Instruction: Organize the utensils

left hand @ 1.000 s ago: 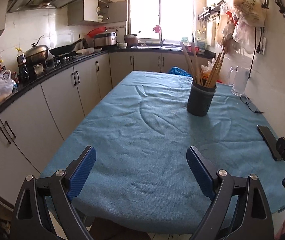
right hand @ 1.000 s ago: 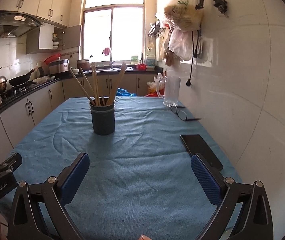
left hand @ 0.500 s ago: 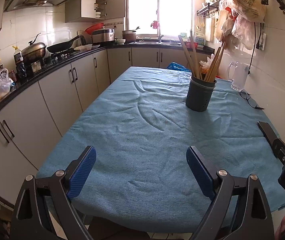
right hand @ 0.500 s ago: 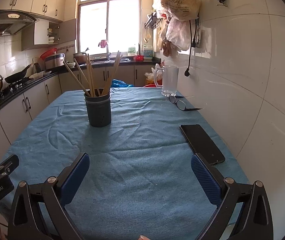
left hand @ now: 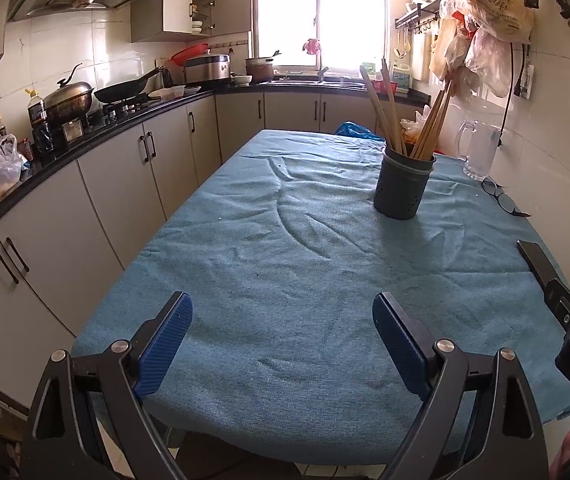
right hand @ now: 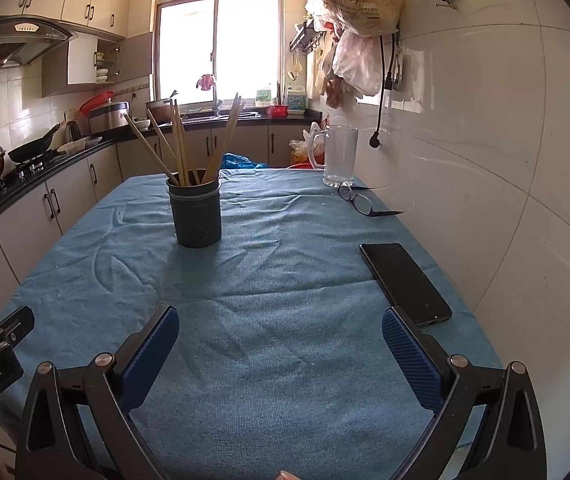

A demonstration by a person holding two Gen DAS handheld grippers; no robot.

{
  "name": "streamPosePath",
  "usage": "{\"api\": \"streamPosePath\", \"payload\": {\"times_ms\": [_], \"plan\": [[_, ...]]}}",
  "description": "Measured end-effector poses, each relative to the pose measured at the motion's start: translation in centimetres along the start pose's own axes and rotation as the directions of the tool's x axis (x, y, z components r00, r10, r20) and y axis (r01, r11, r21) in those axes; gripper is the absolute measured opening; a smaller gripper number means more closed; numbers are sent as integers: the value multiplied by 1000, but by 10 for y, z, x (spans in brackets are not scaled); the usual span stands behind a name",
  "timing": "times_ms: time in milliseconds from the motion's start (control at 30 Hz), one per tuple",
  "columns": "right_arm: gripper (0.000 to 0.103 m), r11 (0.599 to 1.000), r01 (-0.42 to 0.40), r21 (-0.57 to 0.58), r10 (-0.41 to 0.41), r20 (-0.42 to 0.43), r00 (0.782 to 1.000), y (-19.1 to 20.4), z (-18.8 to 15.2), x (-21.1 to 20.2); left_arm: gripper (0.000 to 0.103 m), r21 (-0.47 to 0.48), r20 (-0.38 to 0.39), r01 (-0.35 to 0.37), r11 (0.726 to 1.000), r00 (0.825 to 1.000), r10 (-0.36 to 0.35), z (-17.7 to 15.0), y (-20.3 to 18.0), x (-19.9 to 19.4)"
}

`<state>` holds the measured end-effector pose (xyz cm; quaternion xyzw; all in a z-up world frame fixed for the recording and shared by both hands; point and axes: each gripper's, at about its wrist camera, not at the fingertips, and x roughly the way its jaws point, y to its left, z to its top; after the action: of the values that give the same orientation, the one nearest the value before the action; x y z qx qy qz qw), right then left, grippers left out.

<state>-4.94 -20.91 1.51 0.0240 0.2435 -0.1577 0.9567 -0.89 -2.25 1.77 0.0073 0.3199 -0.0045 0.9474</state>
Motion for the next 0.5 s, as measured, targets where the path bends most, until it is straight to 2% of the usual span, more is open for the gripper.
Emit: {"api": "streamPosePath", "payload": {"times_ms": [500], "plan": [[103, 1000, -4, -11, 4, -9, 1000, 3, -1, 3, 91, -2, -10, -2, 1000, 1000, 2, -2, 2, 3]]}}
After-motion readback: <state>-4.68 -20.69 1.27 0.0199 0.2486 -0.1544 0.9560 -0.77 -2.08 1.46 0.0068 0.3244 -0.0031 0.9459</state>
